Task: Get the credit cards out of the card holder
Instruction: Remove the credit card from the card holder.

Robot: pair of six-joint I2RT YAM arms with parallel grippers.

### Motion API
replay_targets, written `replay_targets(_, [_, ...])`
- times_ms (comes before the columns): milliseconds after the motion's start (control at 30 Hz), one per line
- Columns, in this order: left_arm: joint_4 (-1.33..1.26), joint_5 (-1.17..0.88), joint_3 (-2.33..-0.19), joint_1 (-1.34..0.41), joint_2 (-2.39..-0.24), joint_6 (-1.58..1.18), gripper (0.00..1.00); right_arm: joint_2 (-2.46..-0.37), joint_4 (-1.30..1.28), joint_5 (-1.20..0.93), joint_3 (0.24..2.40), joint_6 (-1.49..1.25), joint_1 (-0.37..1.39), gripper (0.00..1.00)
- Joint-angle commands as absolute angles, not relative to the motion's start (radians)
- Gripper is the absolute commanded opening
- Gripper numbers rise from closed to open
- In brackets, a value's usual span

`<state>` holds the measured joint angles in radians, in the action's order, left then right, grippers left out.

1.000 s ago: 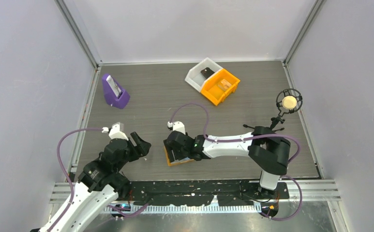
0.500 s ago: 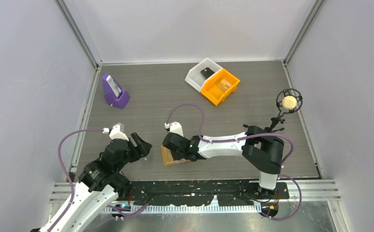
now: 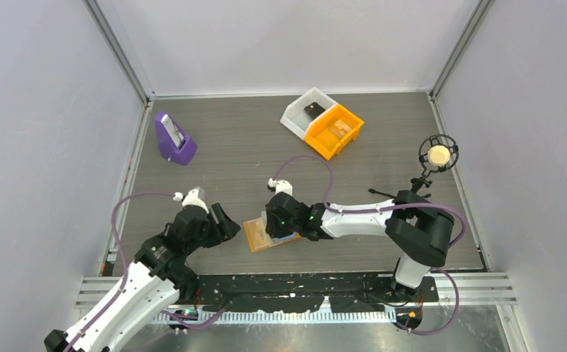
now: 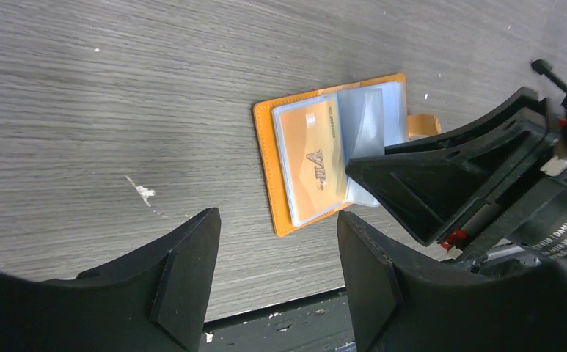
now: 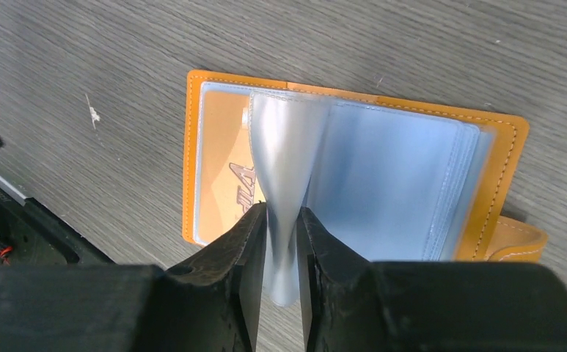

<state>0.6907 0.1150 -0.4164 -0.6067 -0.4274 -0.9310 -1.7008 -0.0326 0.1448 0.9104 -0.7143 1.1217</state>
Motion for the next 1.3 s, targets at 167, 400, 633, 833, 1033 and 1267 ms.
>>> replay_targets(167, [0.546,-0.026,-0.481,-0.606,-0.624,-0.885,0.62,-1.593,0.096,0.116,0.806,-0.75,1.078,0.35])
replay_targets(400, [0.499,-0.041,-0.475,-0.606,-0.651,-0.904,0.62,-1.52,0.014,0.186,0.783,-0.72,1.055,0.35])
replay_targets(633, [0.524,-0.008,-0.486,-0.606,-0.673,-0.902,0.62,-1.418,-0.136,0.249,0.777,-0.678,0.99,0.37])
replay_targets(833, [0.524,-0.008,-0.487,-0.605,-0.685,-0.893,0.62,-1.338,-0.225,0.308,0.79,-0.639,0.942,0.39])
replay_targets(1033, [0.5,-0.017,-0.484,-0.606,-0.712,-0.881,0.62,-1.333,-0.277,0.309,0.815,-0.602,0.913,0.43])
replay_targets(1267, [0.449,-0.049,-0.468,-0.606,-0.726,-0.879,0.62,-1.295,-0.198,0.136,0.829,-0.484,0.911,0.42])
